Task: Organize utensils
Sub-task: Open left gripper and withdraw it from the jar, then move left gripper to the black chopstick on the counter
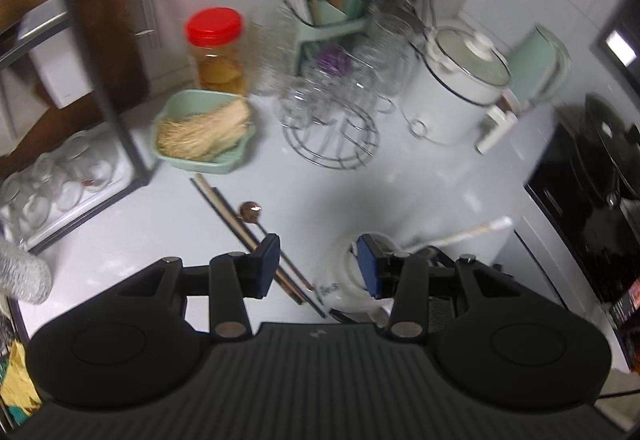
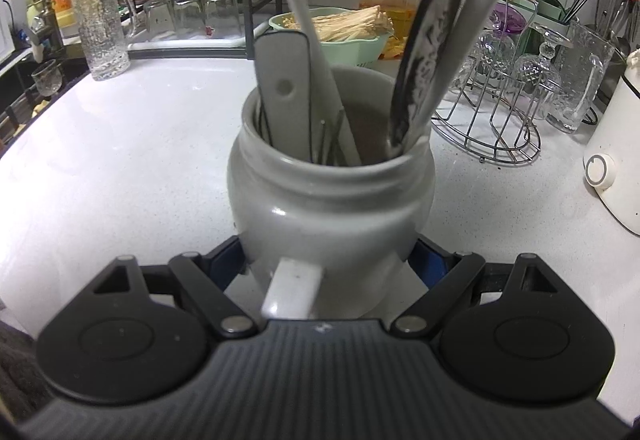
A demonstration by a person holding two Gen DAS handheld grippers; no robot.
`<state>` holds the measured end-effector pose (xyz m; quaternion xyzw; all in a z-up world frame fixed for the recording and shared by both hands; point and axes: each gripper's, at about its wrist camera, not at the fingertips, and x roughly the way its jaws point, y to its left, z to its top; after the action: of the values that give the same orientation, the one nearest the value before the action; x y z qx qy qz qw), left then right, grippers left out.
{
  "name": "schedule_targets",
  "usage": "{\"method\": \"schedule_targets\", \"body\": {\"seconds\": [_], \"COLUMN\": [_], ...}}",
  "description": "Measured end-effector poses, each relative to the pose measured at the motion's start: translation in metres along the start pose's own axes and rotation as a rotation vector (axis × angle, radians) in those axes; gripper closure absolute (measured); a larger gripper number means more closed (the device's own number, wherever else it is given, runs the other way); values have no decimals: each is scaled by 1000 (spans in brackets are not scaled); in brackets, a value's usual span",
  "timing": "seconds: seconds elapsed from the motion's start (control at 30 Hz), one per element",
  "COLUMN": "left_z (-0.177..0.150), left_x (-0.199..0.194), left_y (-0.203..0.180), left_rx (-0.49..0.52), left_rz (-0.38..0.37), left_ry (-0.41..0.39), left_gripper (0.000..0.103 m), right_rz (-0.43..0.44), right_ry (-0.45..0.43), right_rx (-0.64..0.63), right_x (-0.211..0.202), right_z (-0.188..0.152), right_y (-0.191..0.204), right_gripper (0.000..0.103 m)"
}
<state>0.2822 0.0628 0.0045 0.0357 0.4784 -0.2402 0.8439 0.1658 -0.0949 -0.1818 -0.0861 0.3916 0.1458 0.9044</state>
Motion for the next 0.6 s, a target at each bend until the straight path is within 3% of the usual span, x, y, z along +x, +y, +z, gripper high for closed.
{"method": "schedule_targets", "body": {"seconds": [0.1,0.23,0.33,0.37,0.6], "left_z": [-13,-27,-39,-43,-70], "left_x": [-5,-11,-13,-13,-5], "left_y": [13,31,40,43,59], "left_rx": [-28,-96,-134,-141,-200], "left_rz": [42,40,50,58,109], "left_ry": [-34,-70,-90,-95,-147], "left_gripper": [54,53,41,36,17], "right_rz": [-3,3,30,31,11], "right_ry": [2,-3,-7,-11,-72], "right_rx": [5,31,84,87,36], "right_x": [0,-1,-1,-1,-9], "right_z": [0,2,3,3,6], "right_y": [0,-2,-8,-8,2], "right_gripper": [13,13,9,0,0]}}
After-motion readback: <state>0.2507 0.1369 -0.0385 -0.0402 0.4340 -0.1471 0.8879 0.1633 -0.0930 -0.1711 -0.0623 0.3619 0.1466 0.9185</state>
